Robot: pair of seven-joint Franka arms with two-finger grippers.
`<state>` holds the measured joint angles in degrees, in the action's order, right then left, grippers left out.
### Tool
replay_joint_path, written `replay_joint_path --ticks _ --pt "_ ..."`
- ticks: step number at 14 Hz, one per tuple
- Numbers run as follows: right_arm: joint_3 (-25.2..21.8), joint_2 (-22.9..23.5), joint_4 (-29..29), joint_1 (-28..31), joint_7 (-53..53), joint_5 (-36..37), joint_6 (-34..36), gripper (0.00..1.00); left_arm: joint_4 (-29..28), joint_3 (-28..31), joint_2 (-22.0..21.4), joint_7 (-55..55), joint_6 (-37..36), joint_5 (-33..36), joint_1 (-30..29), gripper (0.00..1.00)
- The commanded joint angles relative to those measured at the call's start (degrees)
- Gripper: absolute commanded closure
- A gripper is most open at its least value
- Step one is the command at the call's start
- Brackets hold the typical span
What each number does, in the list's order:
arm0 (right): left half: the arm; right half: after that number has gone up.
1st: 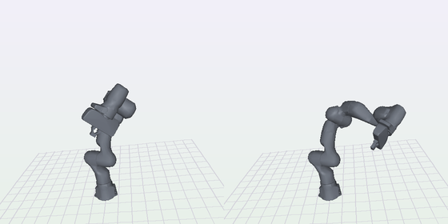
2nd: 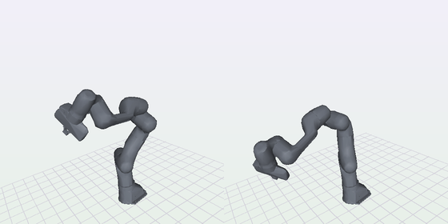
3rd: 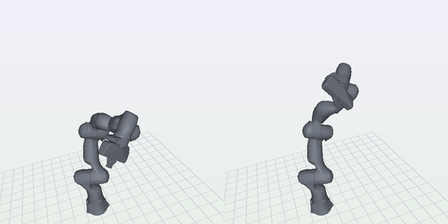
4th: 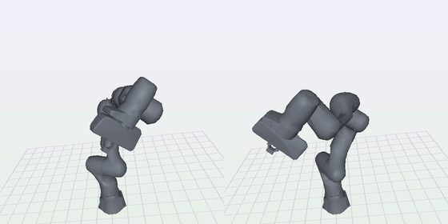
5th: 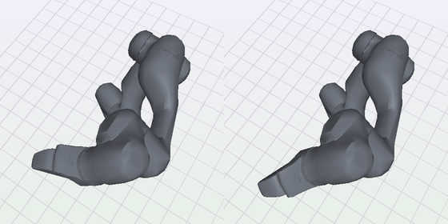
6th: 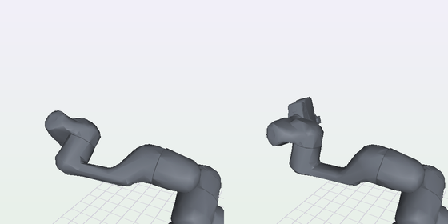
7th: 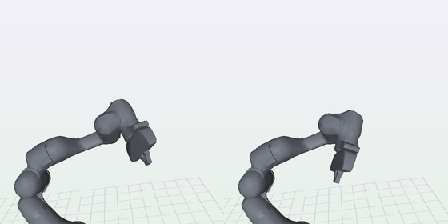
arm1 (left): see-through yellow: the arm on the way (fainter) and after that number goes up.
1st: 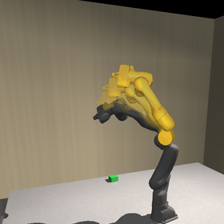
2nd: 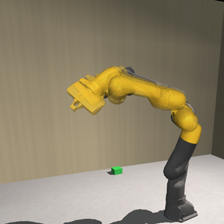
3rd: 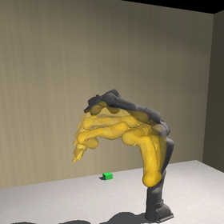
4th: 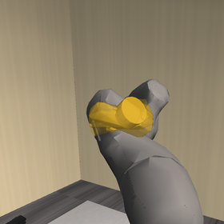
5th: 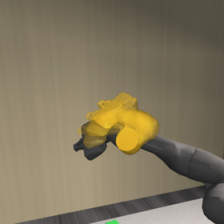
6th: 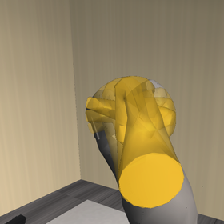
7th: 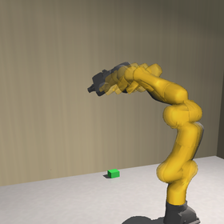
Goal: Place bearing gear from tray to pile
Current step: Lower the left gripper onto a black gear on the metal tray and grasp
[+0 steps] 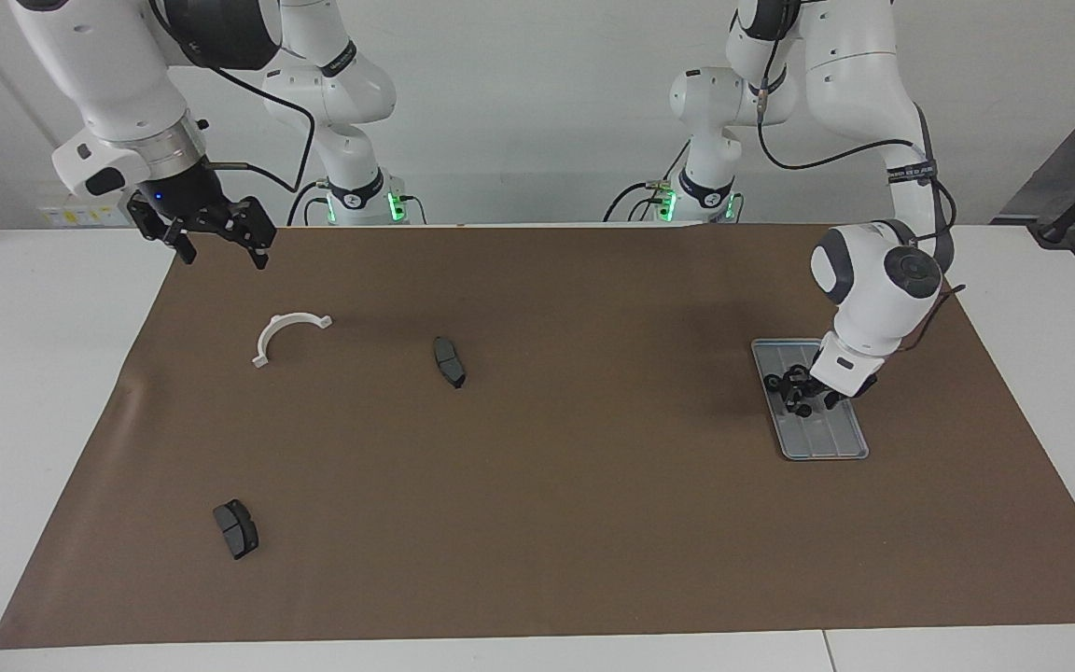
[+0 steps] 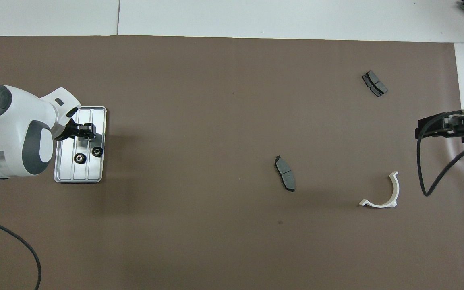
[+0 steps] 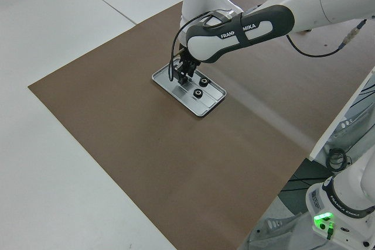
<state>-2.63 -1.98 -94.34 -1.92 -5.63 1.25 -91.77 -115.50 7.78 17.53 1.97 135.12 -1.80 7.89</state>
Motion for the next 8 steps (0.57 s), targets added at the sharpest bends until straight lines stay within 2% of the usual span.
replay_joint_path --ticks 1,5,8 --pt "0.2 -1.1 -0.8 0.4 1.9 -1.1 0.5 0.00 -1.2 0.3 0.8 0.0 2.9 -0.7 0.4 0.51" --pt "0.2 -1.0 -0.8 0.4 1.9 -1.1 0.5 0.00 -1.2 0.2 1.2 0.0 4.5 -0.7 0.4 0.54" --pt "0.2 -1.1 -0.8 0.4 1.9 -1.1 0.5 0.00 -1.0 0.2 1.4 0.0 4.7 -1.1 0.4 0.66"
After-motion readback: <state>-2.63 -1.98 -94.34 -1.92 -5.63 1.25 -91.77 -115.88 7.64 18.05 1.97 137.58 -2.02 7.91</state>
